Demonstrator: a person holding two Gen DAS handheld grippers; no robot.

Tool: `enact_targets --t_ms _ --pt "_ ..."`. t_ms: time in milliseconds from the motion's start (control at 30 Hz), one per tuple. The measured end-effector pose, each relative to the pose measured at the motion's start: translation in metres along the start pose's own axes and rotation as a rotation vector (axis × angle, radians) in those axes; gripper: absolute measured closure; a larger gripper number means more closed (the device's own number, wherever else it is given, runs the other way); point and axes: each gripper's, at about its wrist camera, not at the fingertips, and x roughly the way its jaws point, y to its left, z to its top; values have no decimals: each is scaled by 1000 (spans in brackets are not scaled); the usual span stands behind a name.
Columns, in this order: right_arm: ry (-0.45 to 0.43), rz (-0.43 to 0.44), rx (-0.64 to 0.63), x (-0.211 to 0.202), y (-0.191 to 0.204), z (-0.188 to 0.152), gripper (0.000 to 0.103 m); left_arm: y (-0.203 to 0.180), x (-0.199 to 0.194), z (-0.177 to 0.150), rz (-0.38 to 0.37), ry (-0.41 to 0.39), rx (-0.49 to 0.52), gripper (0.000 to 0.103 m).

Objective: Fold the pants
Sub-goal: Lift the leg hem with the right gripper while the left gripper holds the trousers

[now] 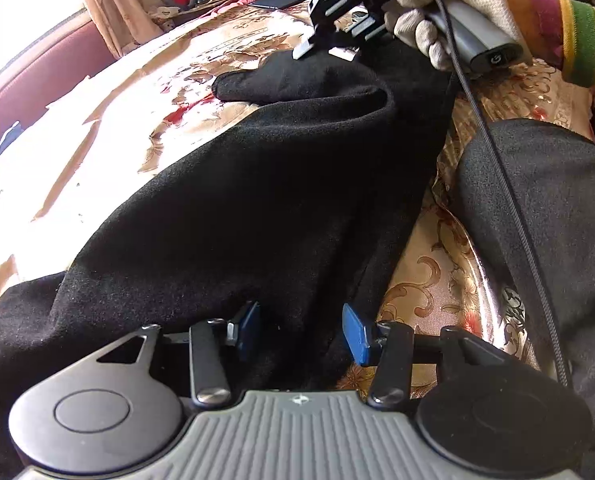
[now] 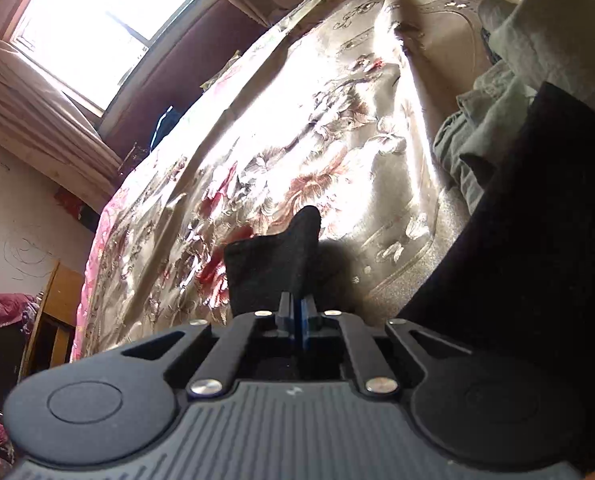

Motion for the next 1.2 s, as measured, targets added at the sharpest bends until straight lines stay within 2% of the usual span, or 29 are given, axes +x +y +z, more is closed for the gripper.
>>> enact_targets --t_ms 133,200,267,333,400,467,500,567,700,733,800,933,1000,1067,1133,1200 --pt "-128 64 -18 -71 6 -2 99 -6 -1 0 5 4 14 43" --pt "-187 43 13 -106 -5 -11 99 -9 -1 -1 9 1 27 43" --pt "-193 -28 47 -126 -26 -28 99 -11 -1 -1 12 -1 34 43" --pt "-165 -134 83 -129 -52 -43 99 -13 2 -1 14 5 40 43" --pt "-149 -157 158 -128 -77 -54 99 -12 3 -1 15 14 41 43" --pt "-158 -147 187 -124 -87 -58 98 -11 4 -1 18 20 43 42" --pt "-166 -131 202 -123 -89 -59 94 -12 4 -1 22 21 43 41" --pt "-180 -83 238 -121 -91 -54 93 -12 4 -1 30 25 43 39" --pt "-203 -84 191 -118 -87 -46 84 -15 7 0 44 30 52 39" --pt "-210 -93 185 -118 -88 -44 84 -16 8 0 46 29 55 39" --pt "-218 -97 193 -123 -85 -41 98 -18 8 1 48 23 60 39" --pt "-259 -11 153 -147 -66 -49 98 -17 0 -1 47 1 58 39" --pt "-274 -15 141 -154 -64 -54 98 -16 -3 -2 45 6 59 39" --pt "-242 -77 169 -150 -79 -59 98 -15 -4 -3 47 6 56 39" --pt "-174 -146 212 -135 -96 -63 98 -15 -3 -3 47 9 57 39" --pt "-130 -136 212 -130 -100 -66 96 -18 -1 -3 52 14 69 39"
